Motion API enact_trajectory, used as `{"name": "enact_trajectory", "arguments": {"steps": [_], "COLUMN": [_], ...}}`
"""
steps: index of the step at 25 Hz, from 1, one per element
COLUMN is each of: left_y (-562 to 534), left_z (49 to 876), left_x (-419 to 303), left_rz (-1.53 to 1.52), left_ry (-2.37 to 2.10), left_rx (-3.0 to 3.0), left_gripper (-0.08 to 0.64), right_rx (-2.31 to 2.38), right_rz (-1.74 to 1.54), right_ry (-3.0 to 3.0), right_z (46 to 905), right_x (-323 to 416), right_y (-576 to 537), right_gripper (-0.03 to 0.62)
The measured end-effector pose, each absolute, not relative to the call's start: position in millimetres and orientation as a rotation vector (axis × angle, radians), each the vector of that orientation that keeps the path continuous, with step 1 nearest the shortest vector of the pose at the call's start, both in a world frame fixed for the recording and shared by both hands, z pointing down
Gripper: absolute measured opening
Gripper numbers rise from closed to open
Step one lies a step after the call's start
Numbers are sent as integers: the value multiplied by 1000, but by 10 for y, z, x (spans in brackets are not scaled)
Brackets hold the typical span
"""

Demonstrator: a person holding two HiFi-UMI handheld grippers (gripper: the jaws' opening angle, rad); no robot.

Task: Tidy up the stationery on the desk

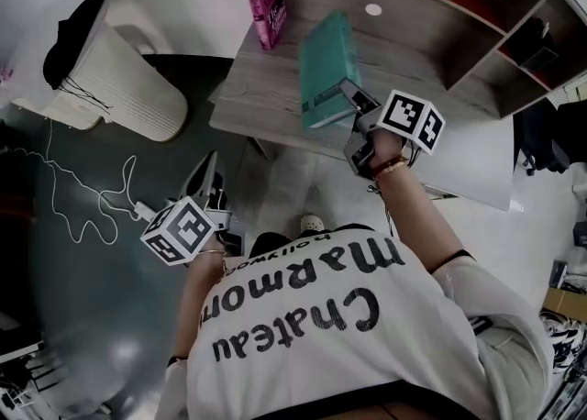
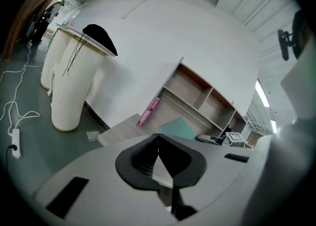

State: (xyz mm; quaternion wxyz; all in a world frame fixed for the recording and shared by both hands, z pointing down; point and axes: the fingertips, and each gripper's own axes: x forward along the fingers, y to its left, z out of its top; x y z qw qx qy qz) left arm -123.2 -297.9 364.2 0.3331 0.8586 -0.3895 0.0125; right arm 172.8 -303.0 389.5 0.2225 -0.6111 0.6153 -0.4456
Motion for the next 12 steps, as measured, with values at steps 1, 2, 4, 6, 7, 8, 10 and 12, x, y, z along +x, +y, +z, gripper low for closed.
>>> {"name": "enact_trajectory", "arguments": {"steps": [1,2,4,6,7,8,10,12], "left_y": [-3057,-3135,-3299,-3460,-3542,-3627,-3798,-3965], "left_z": [3646,3650,3647,3646,3649,3653,3663,3664], "left_x": [-1252,-1261,-1232,-1155,-1113,-1071,-984,-901], "left_rz": [37,40,50,74,87,97,117,137], "left_ry": [-1018,-1014,-993,-954,-934,-914,-867,-817], "left_rx": [2237,2233,2237,2255,2265,2275,2289,2299], "left_gripper": [15,15,15,15,15,15,15,15], "right_rx": [-1700,-1715,-1752,-1795,-1814,-1832,-1870,-1919], "right_rz": [-1223,-1219,-1201,-1173,-1159,-1146,-1120,-1092], "right_ry": [1706,1709,1708,1709,1709,1707,1694,1667], "right_z": [3905,3926,3974,4021,4042,4061,4099,4145], "right_x": [1688,1655,1614,1587,1576,1568,1565,1588], "right_y": [-3095,-3149,-3246,-3332,-3379,-3429,-3521,-3613], "right_gripper": [193,193,193,193,193,193,193,192]}}
